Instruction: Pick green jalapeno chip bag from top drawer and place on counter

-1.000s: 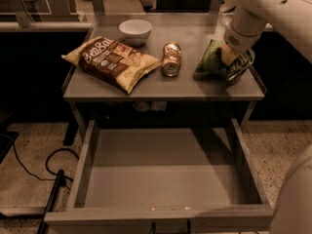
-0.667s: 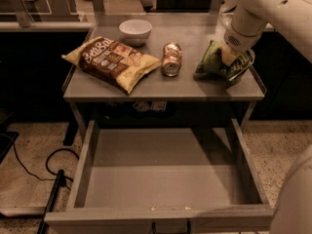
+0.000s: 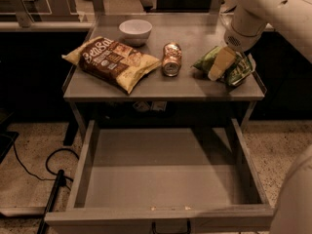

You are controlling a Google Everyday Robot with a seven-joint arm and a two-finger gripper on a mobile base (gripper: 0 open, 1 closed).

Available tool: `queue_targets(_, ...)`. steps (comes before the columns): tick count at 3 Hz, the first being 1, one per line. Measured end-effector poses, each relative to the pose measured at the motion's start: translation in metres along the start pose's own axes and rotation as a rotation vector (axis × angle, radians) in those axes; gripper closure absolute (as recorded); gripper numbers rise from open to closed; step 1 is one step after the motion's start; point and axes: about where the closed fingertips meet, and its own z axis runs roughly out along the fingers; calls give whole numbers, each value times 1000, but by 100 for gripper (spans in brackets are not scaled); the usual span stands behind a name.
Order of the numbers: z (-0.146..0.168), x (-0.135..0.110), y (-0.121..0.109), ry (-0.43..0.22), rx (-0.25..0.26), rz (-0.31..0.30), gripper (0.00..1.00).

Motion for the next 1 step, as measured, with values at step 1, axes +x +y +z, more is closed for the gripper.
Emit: queue_targets(1,0,0,0,0,0,0,0)
